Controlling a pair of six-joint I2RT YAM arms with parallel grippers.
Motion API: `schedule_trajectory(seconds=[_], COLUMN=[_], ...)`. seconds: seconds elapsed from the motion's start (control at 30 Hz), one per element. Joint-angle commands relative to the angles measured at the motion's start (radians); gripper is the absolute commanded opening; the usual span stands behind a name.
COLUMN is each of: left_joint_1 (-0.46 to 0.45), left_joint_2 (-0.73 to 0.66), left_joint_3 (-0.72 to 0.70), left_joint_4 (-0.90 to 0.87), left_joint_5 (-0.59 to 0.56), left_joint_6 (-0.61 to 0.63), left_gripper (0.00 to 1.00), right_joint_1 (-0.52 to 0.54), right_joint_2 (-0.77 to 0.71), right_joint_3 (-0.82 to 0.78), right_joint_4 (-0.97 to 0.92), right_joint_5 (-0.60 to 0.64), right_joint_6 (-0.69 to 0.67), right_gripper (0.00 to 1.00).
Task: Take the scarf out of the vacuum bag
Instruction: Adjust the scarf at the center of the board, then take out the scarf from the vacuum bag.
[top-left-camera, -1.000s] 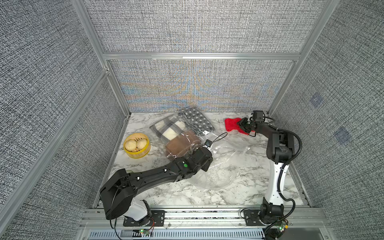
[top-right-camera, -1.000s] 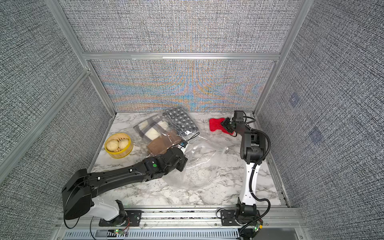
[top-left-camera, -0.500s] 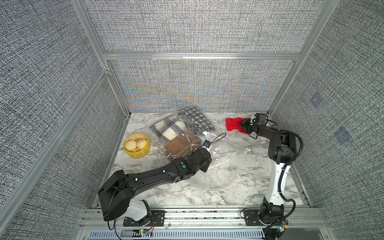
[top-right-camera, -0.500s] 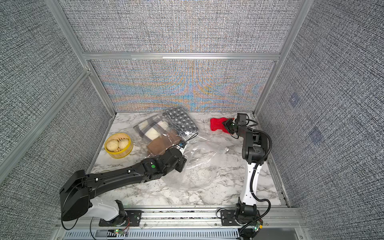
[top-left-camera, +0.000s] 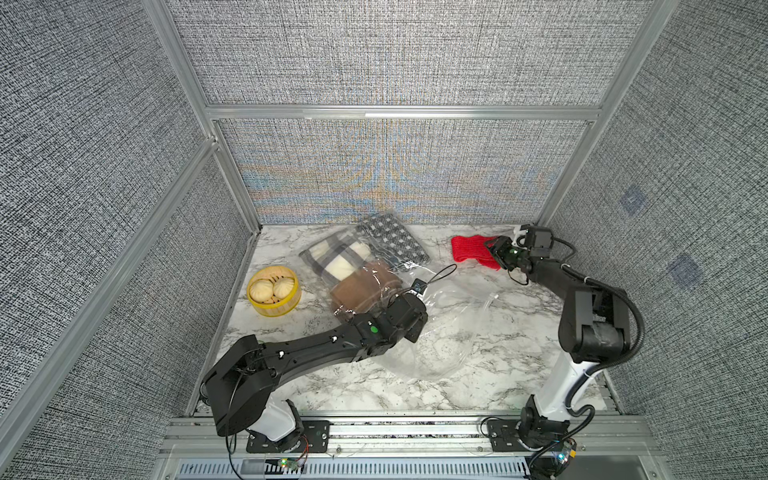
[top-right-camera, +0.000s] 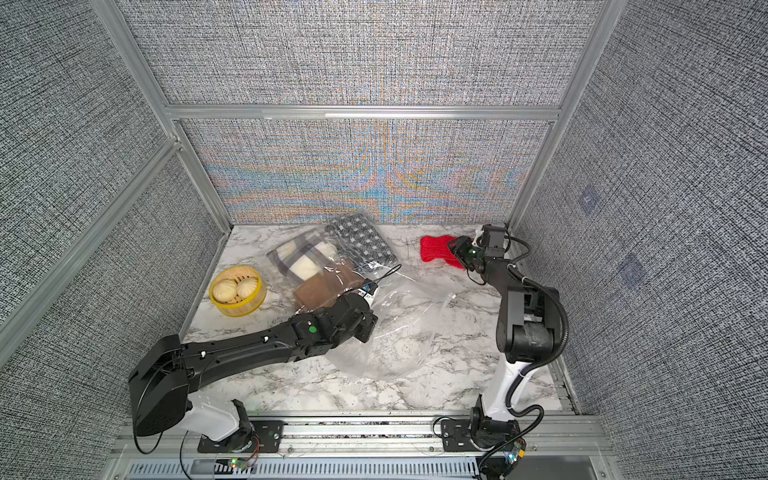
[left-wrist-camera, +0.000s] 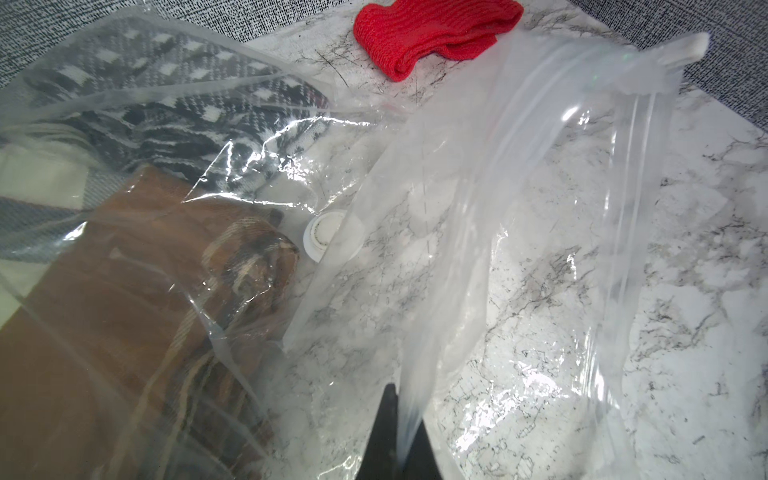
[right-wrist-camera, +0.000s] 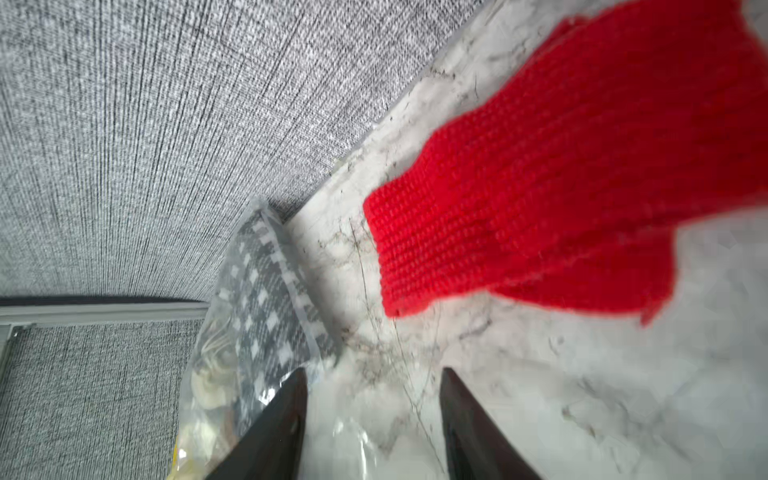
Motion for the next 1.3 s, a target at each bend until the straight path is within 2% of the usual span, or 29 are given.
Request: schedule_trajectory(seconds=[0.0, 0.03, 0.07, 0.17, 0.33, 0.5, 0.6, 0.67, 0.73, 0.8, 0.9, 0.97, 1.1, 1.27], left_joint_1=[0.007, 0.008, 0.009, 0.011, 0.012, 0.012, 0.012, 0.012, 0.012, 0.012, 0.012, 0.012, 0.012, 0.012], left_joint_2=[0.003, 0.01, 0.017, 0.017, -0.007, 0.005, 0.014, 0.009, -0.005, -0.027, -0.068, -0.093, -0.151, -0.227], left_joint_3=[0.02, 0.025, 0.029, 0.031, 0.036, 0.055, 0.07, 0.074, 0.067, 0.054, 0.033, 0.013, -0.009, -0.045], left_joint_4=[0.001, -0.003, -0.004, -0.001, -0.005, -0.017, -0.045, -0.052, -0.056, -0.058, -0.065, -0.058, -0.035, 0.037], left_joint_5=[0.006, 0.011, 0.019, 0.029, 0.051, 0.044, 0.046, 0.052, 0.043, 0.035, 0.033, 0.047, 0.145, 0.188], left_joint_6=[0.002, 0.003, 0.006, 0.012, 0.032, 0.031, 0.022, 0.012, 0.005, -0.004, -0.019, -0.014, -0.001, 0.049], left_gripper=[0.0, 0.0, 0.0, 0.0, 0.0, 0.0, 0.0, 0.0, 0.0, 0.0, 0.0, 0.0, 0.0, 0.0], right_joint_1=[0.009, 0.009, 0.01, 0.015, 0.052, 0.256, 0.355, 0.421, 0.502, 0.606, 0.763, 0.828, 0.862, 0.865], right_joint_2=[-0.152, -0.211, -0.284, -0.513, -0.904, -1.225, -1.319, -1.313, -1.261, -1.157, -0.956, -0.832, -0.598, -0.34], right_joint_3=[-0.148, -0.214, -0.282, -0.457, -0.65, -0.683, -0.701, -0.732, -0.785, -0.835, -0.837, -0.823, -0.828, -0.786], right_joint_4=[0.048, 0.042, 0.038, -0.003, -0.106, -0.313, -0.376, -0.349, -0.245, -0.086, 0.102, 0.211, 0.441, 0.664], right_joint_5=[-0.037, -0.042, -0.046, -0.036, -0.081, -0.061, -0.033, -0.033, -0.026, -0.003, 0.077, 0.12, 0.199, 0.246], right_joint_6=[-0.049, -0.06, -0.066, -0.08, -0.083, -0.112, -0.11, -0.1, -0.086, -0.075, -0.1, -0.112, -0.062, -0.031], right_gripper=[0.54, 0.55, 0.64, 0.99, 0.99, 0.97, 0.92, 0.85, 0.79, 0.71, 0.65, 0.62, 0.48, 0.43])
